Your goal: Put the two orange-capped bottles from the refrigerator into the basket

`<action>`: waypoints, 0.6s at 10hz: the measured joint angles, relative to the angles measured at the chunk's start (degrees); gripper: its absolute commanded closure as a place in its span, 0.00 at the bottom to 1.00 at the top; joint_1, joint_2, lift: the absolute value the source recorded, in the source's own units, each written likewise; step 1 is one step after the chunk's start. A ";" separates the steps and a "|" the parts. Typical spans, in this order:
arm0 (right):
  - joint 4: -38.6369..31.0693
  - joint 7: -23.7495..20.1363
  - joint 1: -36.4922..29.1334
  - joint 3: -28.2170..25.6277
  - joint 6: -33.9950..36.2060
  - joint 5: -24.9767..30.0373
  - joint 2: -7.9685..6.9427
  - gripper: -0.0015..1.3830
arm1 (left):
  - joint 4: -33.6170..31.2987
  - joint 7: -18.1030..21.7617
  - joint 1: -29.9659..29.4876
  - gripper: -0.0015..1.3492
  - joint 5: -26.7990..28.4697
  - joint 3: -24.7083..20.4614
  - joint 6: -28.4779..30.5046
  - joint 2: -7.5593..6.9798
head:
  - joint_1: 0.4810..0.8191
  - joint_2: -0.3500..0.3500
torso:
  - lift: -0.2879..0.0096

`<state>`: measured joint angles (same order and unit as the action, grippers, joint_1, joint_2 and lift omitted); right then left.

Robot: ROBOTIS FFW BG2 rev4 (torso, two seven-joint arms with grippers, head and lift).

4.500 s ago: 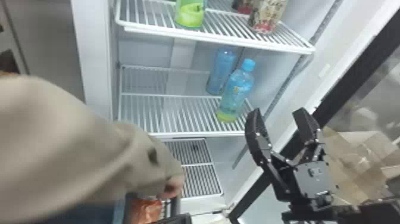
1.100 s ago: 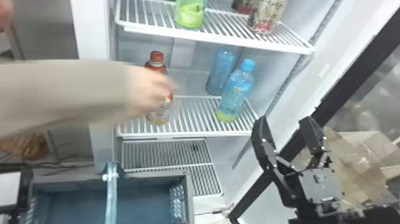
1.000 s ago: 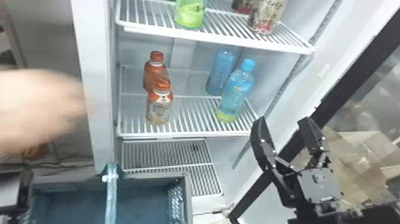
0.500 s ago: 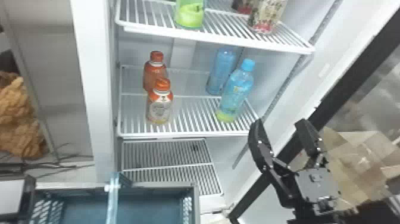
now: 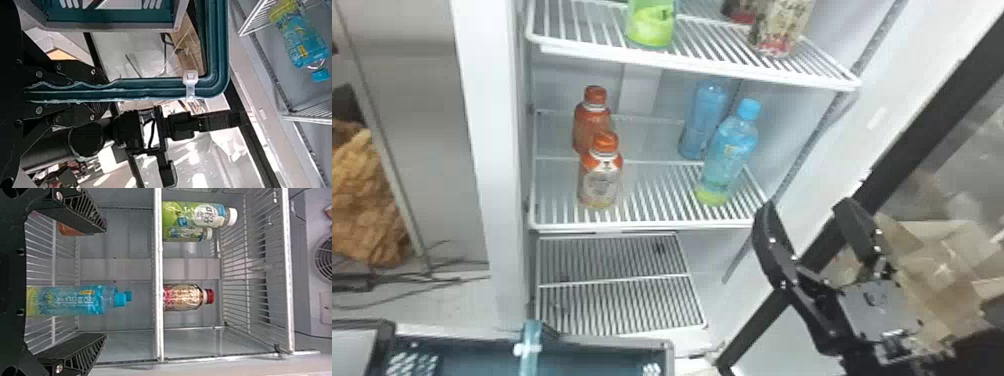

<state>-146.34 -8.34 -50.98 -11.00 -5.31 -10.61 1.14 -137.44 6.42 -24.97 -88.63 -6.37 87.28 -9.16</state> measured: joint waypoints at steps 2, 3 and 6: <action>0.06 0.08 0.31 -0.51 1.58 1.13 -0.16 0.08 | -0.03 -1.06 -1.89 0.85 -1.63 -0.58 -0.73 1.03 | 0.63 0.00 | 0.00; -0.52 0.08 0.44 -1.73 1.64 2.18 -0.76 0.08 | -0.11 -1.51 -1.70 0.85 -1.75 0.11 -0.86 0.67 | 0.63 0.00 | 0.00; -1.42 0.08 1.87 -3.43 1.79 3.66 -0.90 0.08 | -0.16 -2.15 -0.76 0.85 -2.12 1.17 -2.31 0.98 | 0.63 0.00 | 0.00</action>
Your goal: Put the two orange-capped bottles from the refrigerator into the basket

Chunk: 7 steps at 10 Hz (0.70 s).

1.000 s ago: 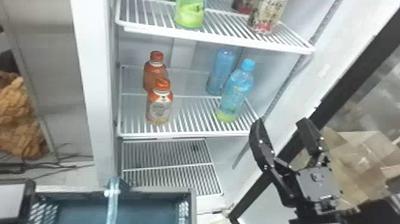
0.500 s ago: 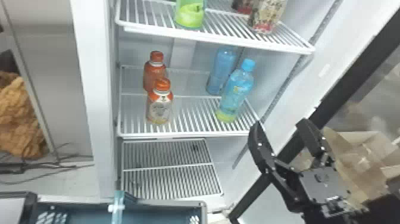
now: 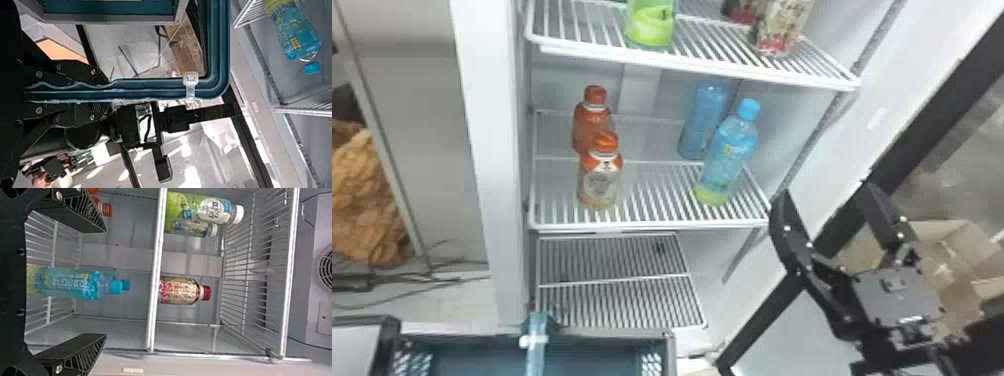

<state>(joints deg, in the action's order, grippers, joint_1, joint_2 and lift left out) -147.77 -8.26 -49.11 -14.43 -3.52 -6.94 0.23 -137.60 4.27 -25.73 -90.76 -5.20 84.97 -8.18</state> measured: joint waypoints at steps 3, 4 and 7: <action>-0.17 0.00 2.01 0.27 0.00 0.37 0.64 0.08 | -0.33 -0.06 -0.37 0.85 -0.18 0.28 -0.76 -0.46 | 0.63 0.00 | 0.00; -0.33 0.00 2.28 0.43 -0.03 0.42 0.85 0.08 | -0.41 -0.06 -0.46 0.85 -0.17 0.38 -1.16 -0.42 | 0.63 0.00 | 0.00; -0.77 0.00 2.64 -0.37 -0.14 0.57 1.06 0.08 | -0.44 -0.05 0.26 0.85 -0.24 2.08 -2.06 -1.11 | 0.63 0.00 | 0.00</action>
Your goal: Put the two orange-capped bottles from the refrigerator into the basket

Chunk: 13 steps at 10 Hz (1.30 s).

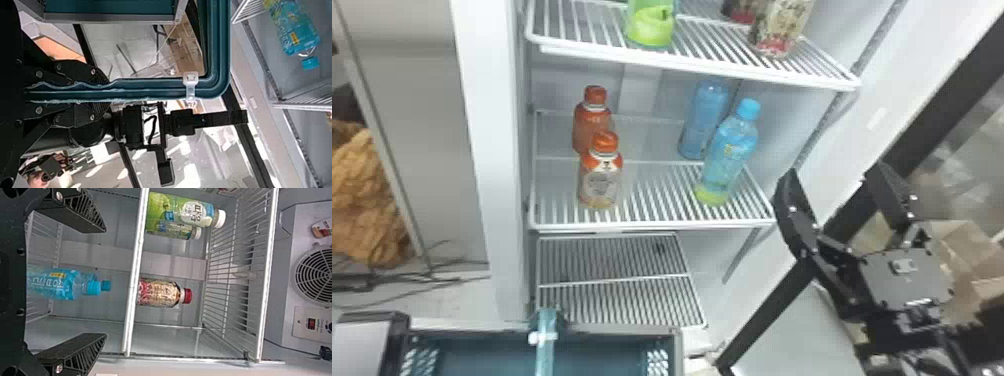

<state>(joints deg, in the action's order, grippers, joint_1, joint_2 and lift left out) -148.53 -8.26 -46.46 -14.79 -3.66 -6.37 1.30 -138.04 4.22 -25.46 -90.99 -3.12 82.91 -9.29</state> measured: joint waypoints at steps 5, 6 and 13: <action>0.15 0.00 -0.17 0.94 -0.03 0.46 -0.20 0.08 | -1.14 -0.16 -2.45 0.85 -0.16 -1.86 -1.90 0.21 | 0.63 0.00 | 0.00; -0.20 0.00 -0.06 0.41 -0.02 0.58 -0.29 0.08 | -1.24 -0.04 -2.48 0.85 -0.18 -2.41 -2.68 0.23 | 0.63 0.00 | 0.00; -0.47 0.00 -0.18 -1.75 -0.14 1.42 -1.12 0.08 | -1.53 0.09 -2.53 0.85 -0.10 -2.25 -3.89 -0.18 | 0.63 0.00 | 0.00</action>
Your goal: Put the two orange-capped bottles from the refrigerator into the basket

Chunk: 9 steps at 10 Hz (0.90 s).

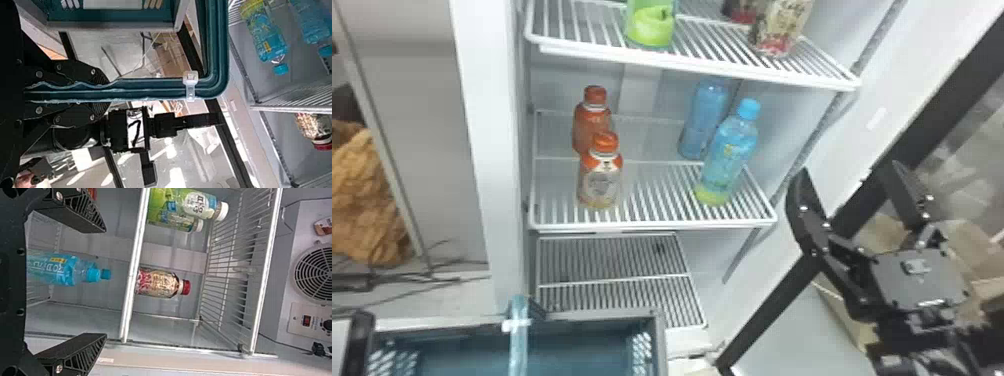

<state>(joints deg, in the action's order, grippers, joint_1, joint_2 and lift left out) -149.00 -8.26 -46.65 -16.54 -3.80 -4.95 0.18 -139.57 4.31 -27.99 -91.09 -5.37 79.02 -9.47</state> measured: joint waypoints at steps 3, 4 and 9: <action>-0.28 0.00 -1.25 -0.31 0.51 0.19 -0.04 0.08 | 0.00 0.08 0.49 0.85 -0.01 -0.11 -0.24 -0.15 | 0.63 0.00 | 0.00; -0.46 0.00 -1.08 -1.65 0.54 0.12 -0.08 0.08 | 0.38 0.16 1.37 0.85 0.64 -0.42 0.52 0.56 | 0.63 0.00 | 0.00; 0.53 0.22 1.24 -4.70 -2.96 1.38 -0.18 0.08 | 0.04 0.17 0.93 0.85 1.01 0.16 0.45 0.14 | 0.63 0.00 | 0.00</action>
<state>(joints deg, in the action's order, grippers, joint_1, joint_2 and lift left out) -148.47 -8.05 -45.41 -21.24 -6.76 -3.57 0.00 -139.53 4.48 -27.06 -90.08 -5.21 79.46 -9.33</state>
